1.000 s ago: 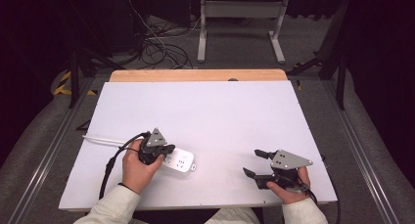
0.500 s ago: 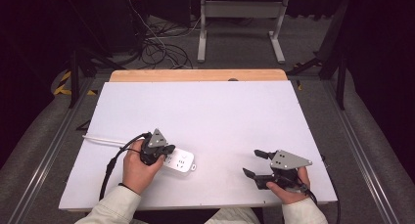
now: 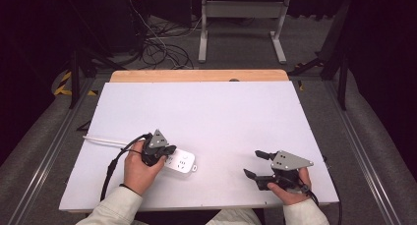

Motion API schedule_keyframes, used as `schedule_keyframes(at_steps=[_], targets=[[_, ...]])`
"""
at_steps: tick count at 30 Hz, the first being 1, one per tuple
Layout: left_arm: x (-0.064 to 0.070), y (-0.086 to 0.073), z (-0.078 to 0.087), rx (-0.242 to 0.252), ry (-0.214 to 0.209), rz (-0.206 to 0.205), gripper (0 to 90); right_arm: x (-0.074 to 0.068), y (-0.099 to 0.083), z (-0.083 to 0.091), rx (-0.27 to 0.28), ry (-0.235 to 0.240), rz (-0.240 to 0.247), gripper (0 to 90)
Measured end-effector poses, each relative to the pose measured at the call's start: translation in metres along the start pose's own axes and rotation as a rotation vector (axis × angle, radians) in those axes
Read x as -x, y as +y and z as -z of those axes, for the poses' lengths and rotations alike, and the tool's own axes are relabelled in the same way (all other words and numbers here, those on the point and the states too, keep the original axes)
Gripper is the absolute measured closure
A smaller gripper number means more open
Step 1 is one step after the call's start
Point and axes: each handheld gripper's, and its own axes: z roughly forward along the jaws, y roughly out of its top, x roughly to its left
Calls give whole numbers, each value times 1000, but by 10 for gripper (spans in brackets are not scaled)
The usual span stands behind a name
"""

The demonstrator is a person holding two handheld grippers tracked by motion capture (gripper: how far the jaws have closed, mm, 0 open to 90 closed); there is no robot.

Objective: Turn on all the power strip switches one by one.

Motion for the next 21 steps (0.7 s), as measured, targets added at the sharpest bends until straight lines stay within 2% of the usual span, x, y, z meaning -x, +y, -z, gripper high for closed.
schedule_keyframes(at_steps=[3,5,8,9,11,13,14,15,16,17,21], targets=[[-2,-2,0,16,-10,22,900,0,0,0,0,2,0,275],[0,-2,0,14,0,7,900,0,0,0,1,-1,-1,275],[1,-1,-1,5,7,2,900,0,0,0,0,1,-2,275],[2,-1,-1,2,-2,12,900,0,0,0,0,1,-2,275],[3,-1,0,1,10,3,900,-1,0,0,0,1,-1,274],[2,1,2,17,11,-1,900,0,0,0,-1,1,1,274],[-4,5,9,54,16,16,900,0,0,1,0,-1,2,274],[-4,5,9,54,16,16,900,1,0,1,1,-3,-1,274],[-8,11,22,99,4,34,900,2,-1,1,1,-4,-2,274],[-8,13,27,110,-6,35,900,2,-1,1,2,-4,-6,273],[-3,15,31,117,-11,20,899,3,-2,-1,-3,-2,-6,274]])
